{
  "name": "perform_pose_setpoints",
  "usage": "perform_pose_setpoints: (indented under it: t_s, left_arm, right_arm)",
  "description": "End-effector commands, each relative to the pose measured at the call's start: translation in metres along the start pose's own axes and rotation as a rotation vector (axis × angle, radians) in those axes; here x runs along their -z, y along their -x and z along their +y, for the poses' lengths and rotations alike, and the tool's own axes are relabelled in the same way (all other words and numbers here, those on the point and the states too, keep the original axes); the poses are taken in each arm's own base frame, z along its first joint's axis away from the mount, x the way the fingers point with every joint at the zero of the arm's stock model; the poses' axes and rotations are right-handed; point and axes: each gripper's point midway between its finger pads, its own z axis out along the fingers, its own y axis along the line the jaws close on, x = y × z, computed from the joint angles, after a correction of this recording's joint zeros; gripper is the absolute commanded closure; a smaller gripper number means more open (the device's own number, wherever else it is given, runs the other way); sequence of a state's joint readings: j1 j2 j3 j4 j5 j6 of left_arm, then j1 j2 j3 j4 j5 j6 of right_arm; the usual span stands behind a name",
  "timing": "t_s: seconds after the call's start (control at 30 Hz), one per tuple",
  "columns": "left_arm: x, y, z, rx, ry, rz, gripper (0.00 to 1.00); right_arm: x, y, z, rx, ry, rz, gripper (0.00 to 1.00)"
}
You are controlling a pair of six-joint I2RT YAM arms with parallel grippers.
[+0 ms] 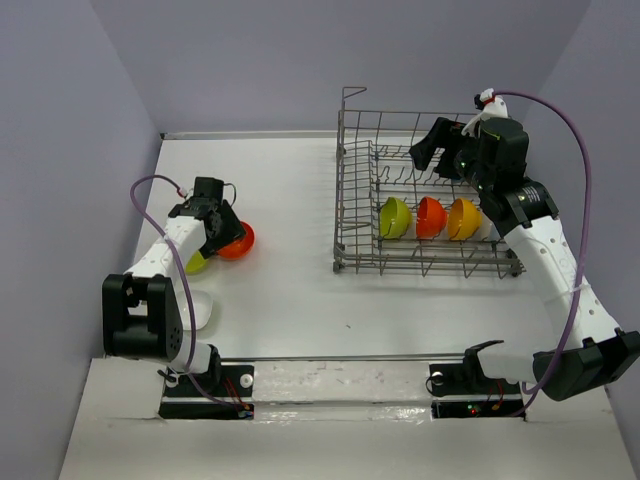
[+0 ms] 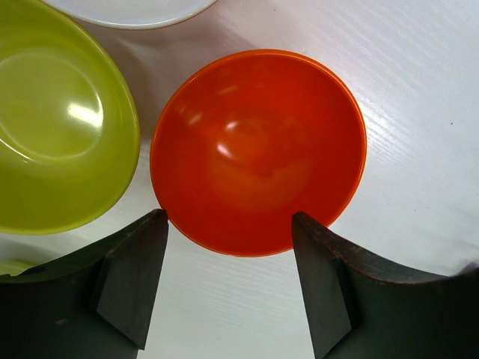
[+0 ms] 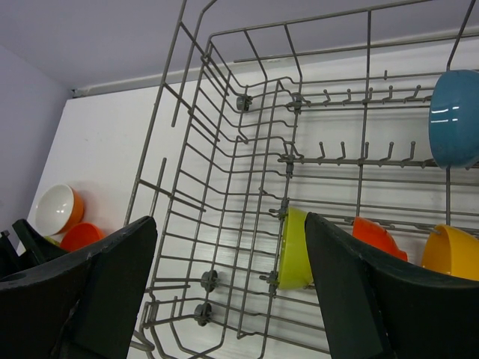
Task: Load the bowls into the dish rack
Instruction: Pick up the bowl from the corner of the board.
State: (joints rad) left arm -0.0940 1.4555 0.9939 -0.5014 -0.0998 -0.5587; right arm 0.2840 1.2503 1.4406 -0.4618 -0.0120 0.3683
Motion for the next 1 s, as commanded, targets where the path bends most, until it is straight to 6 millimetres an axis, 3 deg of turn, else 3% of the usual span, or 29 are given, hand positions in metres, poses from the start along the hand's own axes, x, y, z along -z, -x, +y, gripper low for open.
perform_pose_setpoints:
  t_s: [0.0,0.77,0.97]
  left_arm:
    - [-0.004,0.002,0.001,0.012,0.000,-0.006,0.24]
    - [-0.014,-0.003,0.007,0.026,0.000,0.024,0.24]
    - [-0.021,-0.004,0.008,0.028,0.007,0.031,0.29]
  right_arm:
    - [0.001,0.011,0.010,0.020,0.037,-0.043,0.15]
    - [-0.002,0.008,0.009,0.023,0.034,-0.031,0.14]
    - [-0.002,0.007,0.008,0.025,0.032,-0.027,0.14]
